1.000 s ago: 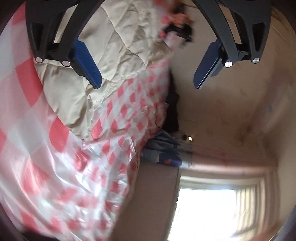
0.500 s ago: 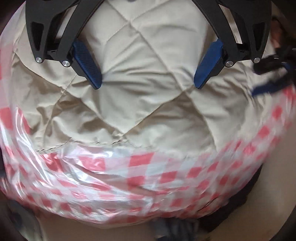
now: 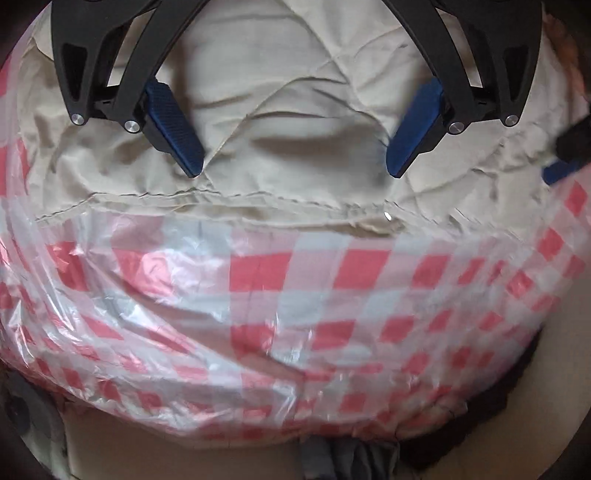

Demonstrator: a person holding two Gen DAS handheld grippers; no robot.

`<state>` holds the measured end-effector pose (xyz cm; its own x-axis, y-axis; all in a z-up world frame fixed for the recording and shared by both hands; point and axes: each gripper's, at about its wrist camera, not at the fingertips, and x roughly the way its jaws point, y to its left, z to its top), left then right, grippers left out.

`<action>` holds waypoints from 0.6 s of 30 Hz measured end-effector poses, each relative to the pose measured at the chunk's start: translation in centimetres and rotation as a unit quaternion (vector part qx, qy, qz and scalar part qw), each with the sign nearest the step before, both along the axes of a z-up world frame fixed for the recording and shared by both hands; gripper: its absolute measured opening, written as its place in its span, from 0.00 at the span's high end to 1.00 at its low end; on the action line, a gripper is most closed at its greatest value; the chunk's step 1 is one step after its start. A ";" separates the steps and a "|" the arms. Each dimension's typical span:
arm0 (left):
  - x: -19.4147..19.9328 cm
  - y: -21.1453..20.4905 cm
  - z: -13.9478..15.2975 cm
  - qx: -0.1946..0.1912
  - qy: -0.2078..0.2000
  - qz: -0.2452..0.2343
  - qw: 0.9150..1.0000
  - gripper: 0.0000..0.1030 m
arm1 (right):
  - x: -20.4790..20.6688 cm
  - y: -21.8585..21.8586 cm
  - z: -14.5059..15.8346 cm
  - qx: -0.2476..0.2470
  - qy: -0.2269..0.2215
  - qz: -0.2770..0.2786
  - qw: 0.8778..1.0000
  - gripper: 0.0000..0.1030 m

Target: Fold large clothes

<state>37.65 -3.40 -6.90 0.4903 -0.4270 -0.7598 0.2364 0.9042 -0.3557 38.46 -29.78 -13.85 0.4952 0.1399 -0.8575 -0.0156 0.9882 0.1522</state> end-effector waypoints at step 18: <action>-2.1 -1.0 -2.2 0.057 -0.041 0.008 0.997 0.14 | -12.4 -8.8 1.2 -0.006 -0.051 -0.076 0.996 0.06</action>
<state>35.55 -4.39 -9.07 0.5597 -0.3320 -0.7592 0.2457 0.9415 -0.2306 26.11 -38.55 -12.69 0.5948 0.0467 -0.8025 0.1199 0.9820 0.1460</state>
